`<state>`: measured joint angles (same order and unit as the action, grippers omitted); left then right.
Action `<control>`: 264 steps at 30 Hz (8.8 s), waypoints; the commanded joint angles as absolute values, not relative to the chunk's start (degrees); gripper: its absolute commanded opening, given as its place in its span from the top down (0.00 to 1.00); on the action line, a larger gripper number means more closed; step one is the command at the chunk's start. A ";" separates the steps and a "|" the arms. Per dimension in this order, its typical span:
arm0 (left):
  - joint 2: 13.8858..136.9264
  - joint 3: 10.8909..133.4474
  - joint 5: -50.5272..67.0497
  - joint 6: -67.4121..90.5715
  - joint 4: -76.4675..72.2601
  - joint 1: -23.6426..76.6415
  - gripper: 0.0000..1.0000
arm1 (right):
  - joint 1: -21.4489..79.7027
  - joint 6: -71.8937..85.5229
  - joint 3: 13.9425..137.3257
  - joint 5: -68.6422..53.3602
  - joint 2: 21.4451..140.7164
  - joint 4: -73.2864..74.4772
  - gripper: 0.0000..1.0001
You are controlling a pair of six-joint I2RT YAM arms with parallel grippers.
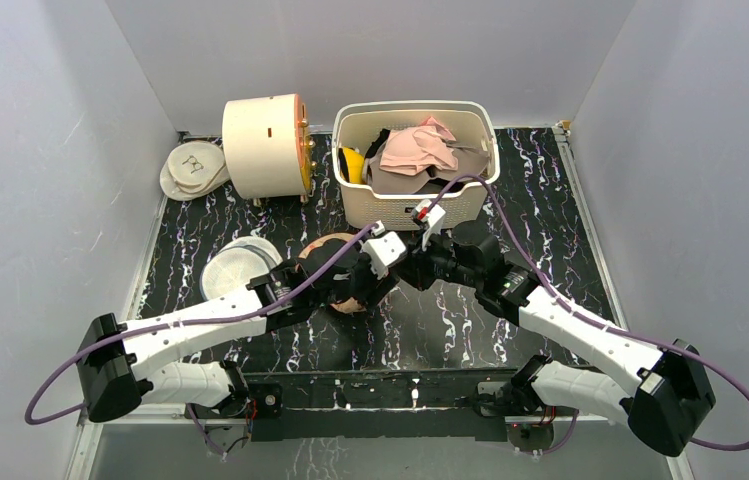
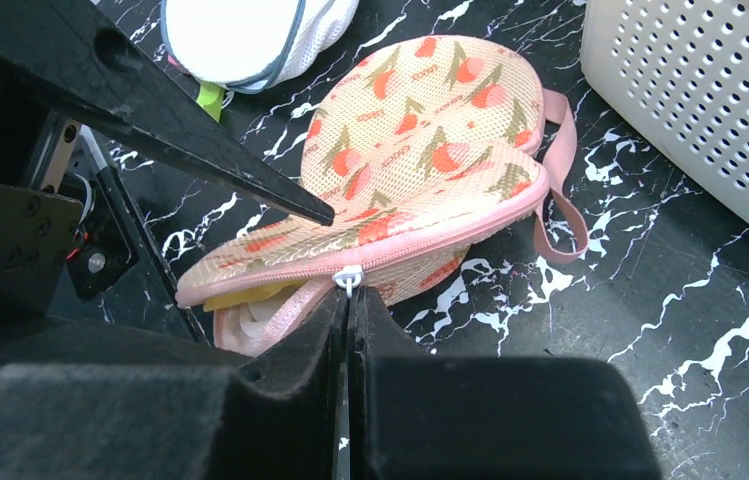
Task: Unzip the laundry bag and remove the bra
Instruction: Unzip the laundry bag at the center of the board.
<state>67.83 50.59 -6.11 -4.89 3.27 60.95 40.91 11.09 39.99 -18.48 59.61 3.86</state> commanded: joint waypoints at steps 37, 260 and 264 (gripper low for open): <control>60.00 48.71 0.87 -6.22 0.27 60.91 1.00 | 27.25 17.46 38.56 -20.45 56.60 3.81 1.00; 42.49 37.72 -15.18 -21.93 -9.57 60.82 1.00 | 16.52 21.30 31.07 -48.21 63.25 -9.87 1.00; 40.52 36.93 -14.90 -21.51 -10.90 60.63 1.00 | 16.70 21.68 30.15 -49.76 63.54 -12.07 1.00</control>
<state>44.01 36.64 -13.13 -21.06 -3.70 61.01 17.12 21.47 31.57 -49.45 63.11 -7.35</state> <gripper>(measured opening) 0.033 0.009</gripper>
